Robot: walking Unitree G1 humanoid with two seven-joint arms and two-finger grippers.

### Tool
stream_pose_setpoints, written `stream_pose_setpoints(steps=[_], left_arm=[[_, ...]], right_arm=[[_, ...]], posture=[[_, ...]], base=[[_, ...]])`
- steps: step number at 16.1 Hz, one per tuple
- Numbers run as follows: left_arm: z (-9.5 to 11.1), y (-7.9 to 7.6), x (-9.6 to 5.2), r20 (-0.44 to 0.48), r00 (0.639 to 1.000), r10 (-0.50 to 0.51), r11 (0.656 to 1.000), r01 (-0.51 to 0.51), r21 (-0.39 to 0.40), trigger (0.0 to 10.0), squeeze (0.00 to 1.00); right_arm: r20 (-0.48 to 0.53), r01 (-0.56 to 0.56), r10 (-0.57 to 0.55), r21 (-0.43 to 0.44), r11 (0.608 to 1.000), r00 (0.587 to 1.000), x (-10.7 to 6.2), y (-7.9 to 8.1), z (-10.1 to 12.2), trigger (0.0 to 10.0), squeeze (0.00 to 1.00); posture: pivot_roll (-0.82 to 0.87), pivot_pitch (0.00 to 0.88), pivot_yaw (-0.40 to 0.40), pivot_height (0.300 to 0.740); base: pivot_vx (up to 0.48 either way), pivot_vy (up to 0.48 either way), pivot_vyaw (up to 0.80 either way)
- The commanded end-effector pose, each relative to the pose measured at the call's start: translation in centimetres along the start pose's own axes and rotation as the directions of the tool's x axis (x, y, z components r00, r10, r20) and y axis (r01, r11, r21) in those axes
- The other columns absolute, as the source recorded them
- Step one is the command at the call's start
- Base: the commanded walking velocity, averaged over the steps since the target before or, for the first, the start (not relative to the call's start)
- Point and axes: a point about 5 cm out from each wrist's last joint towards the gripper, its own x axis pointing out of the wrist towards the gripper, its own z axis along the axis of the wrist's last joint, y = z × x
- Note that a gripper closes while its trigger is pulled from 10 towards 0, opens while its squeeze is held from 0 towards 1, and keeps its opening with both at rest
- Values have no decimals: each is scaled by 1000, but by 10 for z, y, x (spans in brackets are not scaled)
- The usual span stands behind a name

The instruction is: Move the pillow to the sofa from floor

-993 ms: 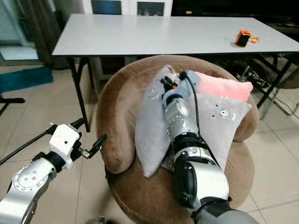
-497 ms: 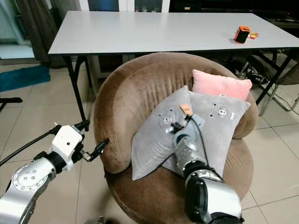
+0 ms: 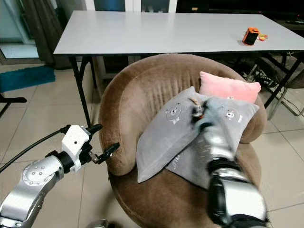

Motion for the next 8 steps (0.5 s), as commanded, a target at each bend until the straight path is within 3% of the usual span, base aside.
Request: stream_pose_setpoints(steps=[1, 2, 4, 6, 8], left_arm=[[3, 0, 2, 20, 1000, 5, 1000, -5, -4, 10000, 259], [2, 3, 3, 23, 998, 52, 999, -52, -5, 10000, 243], [1, 10, 3, 42, 985, 169, 986, -168, -19, 10000, 247], [1, 11, 1, 54, 973, 226, 974, -226, -10, 10000, 259], [0, 12, 0, 56, 965, 254, 967, -254, -12, 10000, 267]], right_arm=[[31, -3, 4, -34, 999, 1000, -1, -2, 4, 10000, 1000], [68, 2, 2, -55, 998, 998, -4, -6, 7, 10000, 8], [155, 0, 14, -89, 996, 988, -18, -9, 14, 10000, 0], [200, 6, 12, -89, 996, 980, -39, 0, 14, 10000, 0], [203, 27, -10, -77, 997, 979, -49, 2, 12, 10000, 0]], posture=[[103, 0, -20, 740], [90, 0, -12, 740], [65, 0, -1, 740], [55, 0, -1, 740], [47, 0, -4, 740]], base=[[0, 0, 0], [0, 0, 0], [0, 0, 0], [0, 0, 0], [0, 0, 0]])
